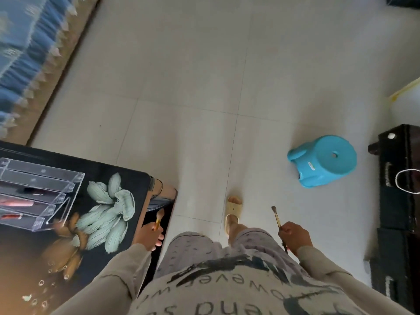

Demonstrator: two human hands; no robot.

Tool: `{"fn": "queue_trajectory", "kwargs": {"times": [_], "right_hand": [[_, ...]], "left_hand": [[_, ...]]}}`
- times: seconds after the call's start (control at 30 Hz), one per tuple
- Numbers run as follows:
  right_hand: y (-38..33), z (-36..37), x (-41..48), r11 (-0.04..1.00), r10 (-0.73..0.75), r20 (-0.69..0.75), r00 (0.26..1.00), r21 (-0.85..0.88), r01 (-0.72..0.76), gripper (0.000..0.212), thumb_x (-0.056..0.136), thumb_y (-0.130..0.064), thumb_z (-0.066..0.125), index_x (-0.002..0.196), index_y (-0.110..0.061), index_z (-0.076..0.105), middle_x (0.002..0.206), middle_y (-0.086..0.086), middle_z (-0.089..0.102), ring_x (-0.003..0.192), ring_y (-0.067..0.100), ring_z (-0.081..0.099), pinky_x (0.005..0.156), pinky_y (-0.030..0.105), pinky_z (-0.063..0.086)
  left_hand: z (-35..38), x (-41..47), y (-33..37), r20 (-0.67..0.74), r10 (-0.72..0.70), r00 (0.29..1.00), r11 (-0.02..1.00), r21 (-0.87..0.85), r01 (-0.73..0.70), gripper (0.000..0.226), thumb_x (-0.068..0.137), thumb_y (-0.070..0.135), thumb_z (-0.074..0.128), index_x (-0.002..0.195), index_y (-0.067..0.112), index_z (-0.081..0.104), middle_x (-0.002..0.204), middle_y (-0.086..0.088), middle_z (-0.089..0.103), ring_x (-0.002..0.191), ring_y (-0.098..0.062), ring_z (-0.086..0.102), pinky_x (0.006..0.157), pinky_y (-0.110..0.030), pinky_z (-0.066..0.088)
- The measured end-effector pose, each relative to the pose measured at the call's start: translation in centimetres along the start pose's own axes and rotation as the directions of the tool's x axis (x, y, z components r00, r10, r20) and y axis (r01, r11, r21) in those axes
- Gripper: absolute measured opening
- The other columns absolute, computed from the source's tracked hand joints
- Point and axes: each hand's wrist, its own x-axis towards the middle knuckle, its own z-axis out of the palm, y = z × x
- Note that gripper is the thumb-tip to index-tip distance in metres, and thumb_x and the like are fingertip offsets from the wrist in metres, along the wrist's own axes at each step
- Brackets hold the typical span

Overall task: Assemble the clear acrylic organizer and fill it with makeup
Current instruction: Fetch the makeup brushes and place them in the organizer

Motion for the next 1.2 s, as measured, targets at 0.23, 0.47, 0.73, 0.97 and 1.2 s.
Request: {"fn": "queue_trajectory", "kwargs": {"times": [0.23,0.47,0.73,0.97,1.2], "right_hand": [[-8.3,-7.6,6.7,0.952,-0.205,0.081,0.975,-0.216,0.218,0.004,0.085,-0.011,0.053,0.084,-0.009,0.056,0.075,0.009,0.060,0.064,0.022,0.057,0.066,0.023,0.040],[-17.2,-11.1,10.9,0.906,-0.325,0.111,0.939,-0.246,0.343,0.008,0.085,-0.007,0.053,0.078,-0.011,0.052,0.060,0.000,0.053,0.065,0.026,0.058,0.076,0.037,0.052],[-26.5,-11.5,13.8,0.910,-0.305,0.111,0.946,-0.259,0.324,0.023,0.083,-0.003,0.055,0.064,-0.015,0.049,0.065,0.008,0.056,0.062,0.027,0.056,0.071,0.035,0.050],[-36.4,-10.0,14.6,0.855,-0.357,0.130,0.925,-0.354,0.379,0.005,0.082,-0.002,0.057,0.077,-0.004,0.056,0.069,0.011,0.059,0.056,0.025,0.052,0.072,0.030,0.046],[-46.2,-8.2,15.3,0.775,-0.437,0.185,0.880,-0.420,0.472,0.005,0.081,-0.003,0.057,0.082,-0.001,0.061,0.089,0.018,0.067,0.081,0.030,0.059,0.086,0.041,0.051]], "left_hand": [[2.7,0.3,2.8,-0.053,-0.104,0.993,0.974,-0.207,0.091,0.020,0.095,0.007,0.040,0.077,0.005,0.047,0.061,-0.009,0.051,0.051,-0.021,0.045,0.049,-0.026,0.033],[3.5,1.3,6.0,-0.060,-0.172,0.983,0.972,-0.170,0.159,0.015,0.095,0.010,0.040,0.086,0.006,0.051,0.065,-0.001,0.057,0.055,-0.009,0.052,0.043,-0.011,0.042],[-2.4,6.3,12.3,-0.078,-0.164,0.983,0.955,-0.263,0.138,0.023,0.096,0.010,0.036,0.077,0.008,0.050,0.062,0.000,0.054,0.053,-0.013,0.051,0.050,-0.023,0.039],[-11.3,9.8,17.2,-0.232,-0.128,0.964,0.941,-0.337,0.044,0.028,0.094,0.015,0.040,0.068,0.013,0.049,0.069,-0.007,0.060,0.067,-0.023,0.056,0.065,-0.026,0.042],[-15.7,11.6,18.9,-0.225,-0.206,0.952,0.836,-0.546,0.052,0.031,0.091,0.006,0.039,0.063,0.017,0.047,0.058,-0.001,0.055,0.048,-0.017,0.049,0.046,-0.023,0.036]]}}
